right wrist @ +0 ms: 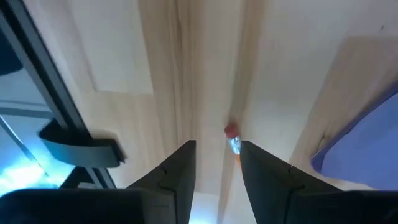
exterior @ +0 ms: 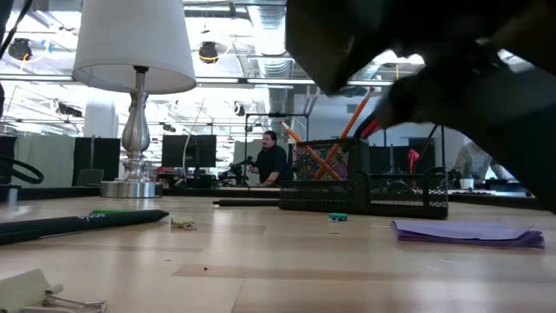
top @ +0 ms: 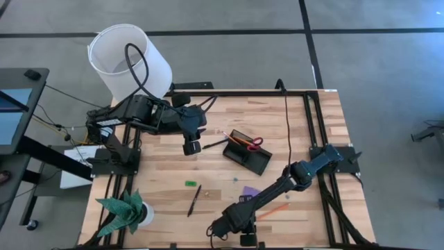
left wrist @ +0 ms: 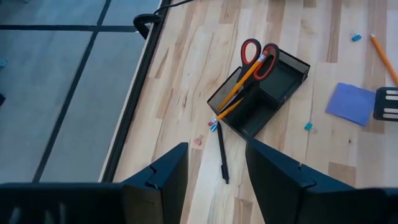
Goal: Pick and place office supplies into organizer
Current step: Put the orange pencil into the black desk organizer
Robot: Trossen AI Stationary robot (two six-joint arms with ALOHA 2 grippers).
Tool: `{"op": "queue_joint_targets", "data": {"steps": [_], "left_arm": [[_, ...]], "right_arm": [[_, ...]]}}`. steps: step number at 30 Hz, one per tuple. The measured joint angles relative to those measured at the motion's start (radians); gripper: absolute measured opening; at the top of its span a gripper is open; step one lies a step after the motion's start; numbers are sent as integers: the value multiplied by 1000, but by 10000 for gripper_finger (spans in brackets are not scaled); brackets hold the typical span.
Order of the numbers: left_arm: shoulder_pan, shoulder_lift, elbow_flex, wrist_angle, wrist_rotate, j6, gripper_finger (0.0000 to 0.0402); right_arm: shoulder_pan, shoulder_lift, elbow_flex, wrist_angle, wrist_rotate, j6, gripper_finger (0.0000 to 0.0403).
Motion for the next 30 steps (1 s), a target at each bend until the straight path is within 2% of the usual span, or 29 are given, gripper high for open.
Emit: {"op": "queue_joint_targets", "data": {"steps": [5,10,19,23,30], "left_arm": [[0,0,0,0,3,-6,157],[0,0,0,0,3,-7,157],[0,0,0,0,5,-8,157],[0,0,0,0,6,-8,157],[0,0,0,0,5,-8,157]], "right_arm": [[-1,0,-24,4,1,-2,120],[-5,0,-27,-10,46,-2,120],[-9,0,-27,4,41,-17,120],[-9,0,-27,11,7,-14,120],[-9,-2,-73,37,3,-28,118]]}}
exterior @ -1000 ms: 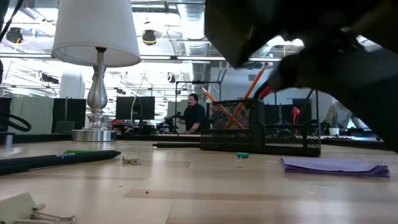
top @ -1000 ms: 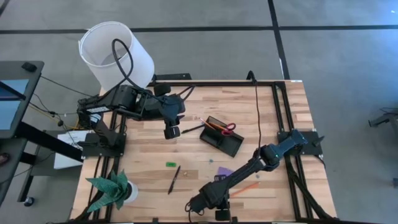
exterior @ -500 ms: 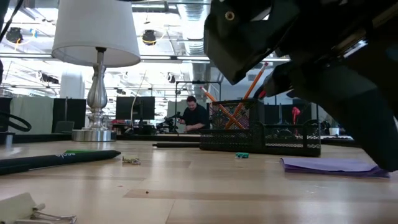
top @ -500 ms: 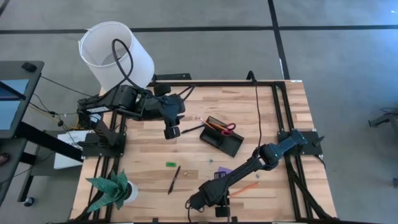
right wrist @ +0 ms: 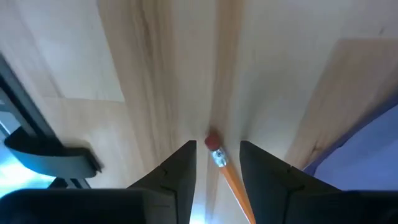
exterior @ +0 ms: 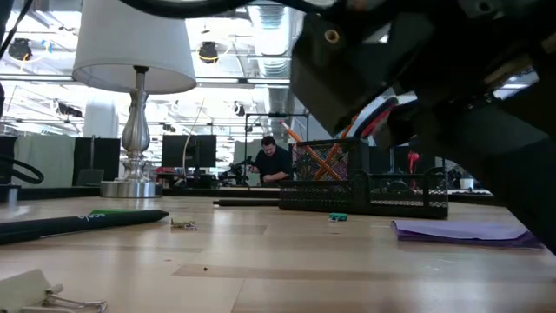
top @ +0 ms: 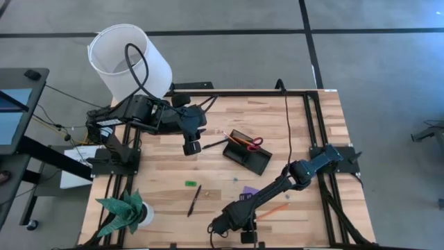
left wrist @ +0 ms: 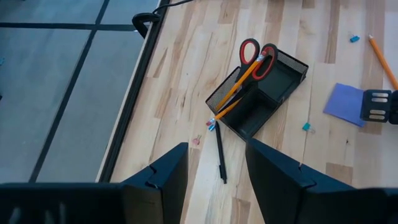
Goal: Pick and place office supplies into organizer
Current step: Put the orange pencil into the black desk organizer
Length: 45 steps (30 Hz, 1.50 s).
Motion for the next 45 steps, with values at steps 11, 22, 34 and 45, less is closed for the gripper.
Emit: {"op": "queue_joint_targets", "data": {"steps": [11,22,34,45], "left_arm": [[0,0,0,0,0,0,157],[0,0,0,-6,0,0,157],[0,0,0,-6,0,0,158],[0,0,0,-5,-28,1,158]], "right_arm": [[-8,-3,-25,8,-3,-26,87],[-20,-6,-25,128,-5,-35,8],[-23,-38,-29,102,85,-5,3],[-60,-226,-27,62,241,0,1]]}}
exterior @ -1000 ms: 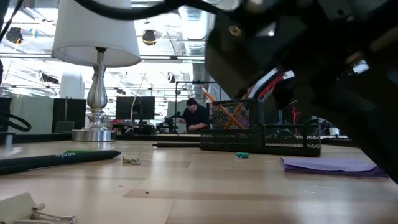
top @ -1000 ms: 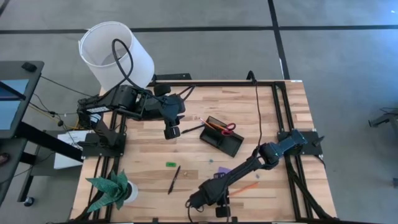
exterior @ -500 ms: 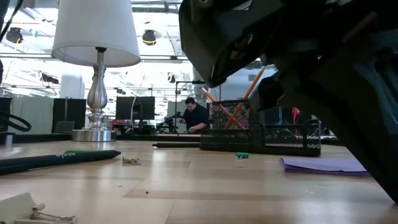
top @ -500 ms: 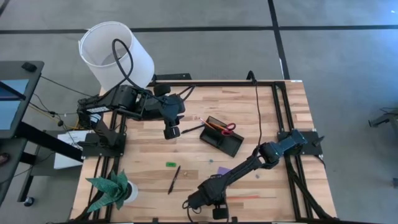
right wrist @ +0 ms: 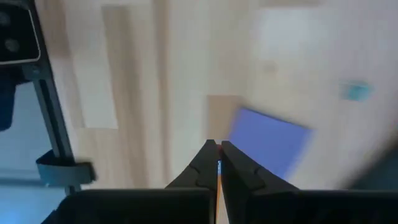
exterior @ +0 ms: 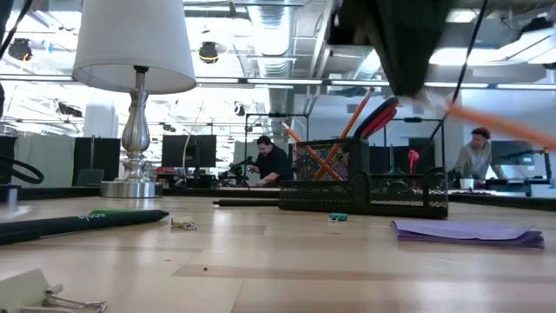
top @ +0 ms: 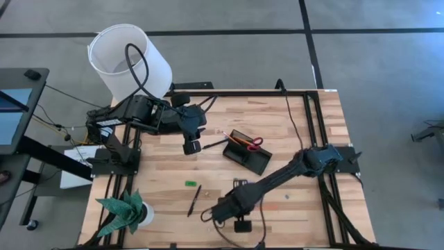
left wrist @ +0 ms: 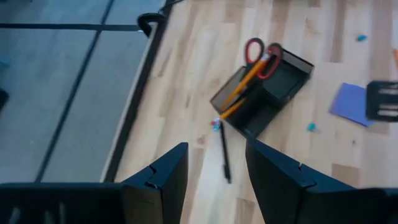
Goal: Pick and place office supplies into organizer
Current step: Put the orange pencil into the black desk organizer
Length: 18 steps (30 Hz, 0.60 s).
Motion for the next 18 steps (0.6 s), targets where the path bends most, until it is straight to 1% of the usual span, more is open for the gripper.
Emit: {"op": "queue_joint_targets", "data": {"steps": [4,8,10,14,18], "left_arm": [[0,-1,0,0,-70,18,158],[7,-10,7,-6,-132,32,157],[11,-24,19,-6,-178,21,157],[22,-76,50,-4,-269,-25,157],[24,-153,57,1,-282,-93,157]], "right_arm": [[-21,-103,0,-62,92,0,0],[-41,-232,1,-65,180,8,0],[-48,-304,1,-63,243,2,0],[-61,-440,1,-6,426,-50,0],[-85,-562,2,150,585,-166,0]]}}
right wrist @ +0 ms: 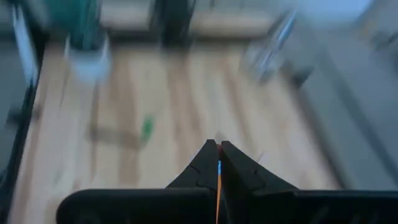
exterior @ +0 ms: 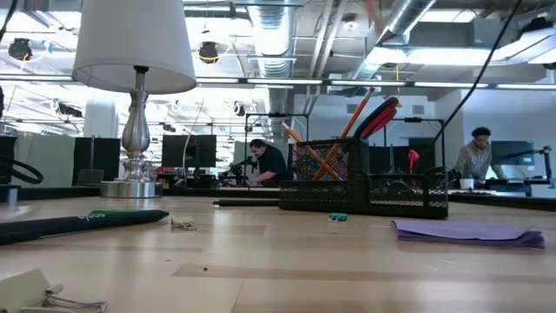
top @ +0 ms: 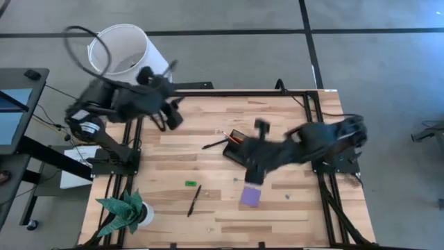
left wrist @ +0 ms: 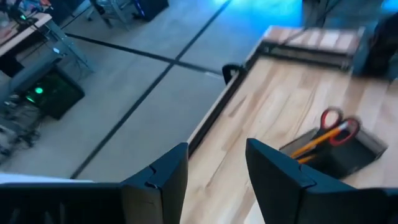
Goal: Pick and place office supplies into organizer
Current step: Put the orange pencil into the black desk organizer
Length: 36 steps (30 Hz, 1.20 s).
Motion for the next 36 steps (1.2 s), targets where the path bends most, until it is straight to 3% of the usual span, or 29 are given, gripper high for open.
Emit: {"op": "queue_joint_targets", "data": {"steps": [3,6,15,20,25,36], "left_arm": [[-7,-36,0,-6,1,-20,157],[-15,-56,-1,-17,4,-27,157],[-31,-60,-31,-65,20,-50,157],[-31,-61,-74,-65,30,-54,157],[-31,-60,-118,-66,39,-54,157],[-31,-71,-121,-66,58,-44,157]], "right_arm": [[-30,-50,1,133,88,-125,0],[-72,-58,1,210,110,-204,0],[-224,94,-1,214,99,-174,0],[-328,177,-1,255,-5,-139,0],[-422,207,-1,317,-174,-111,0],[-534,170,1,228,-284,-37,0]]}}
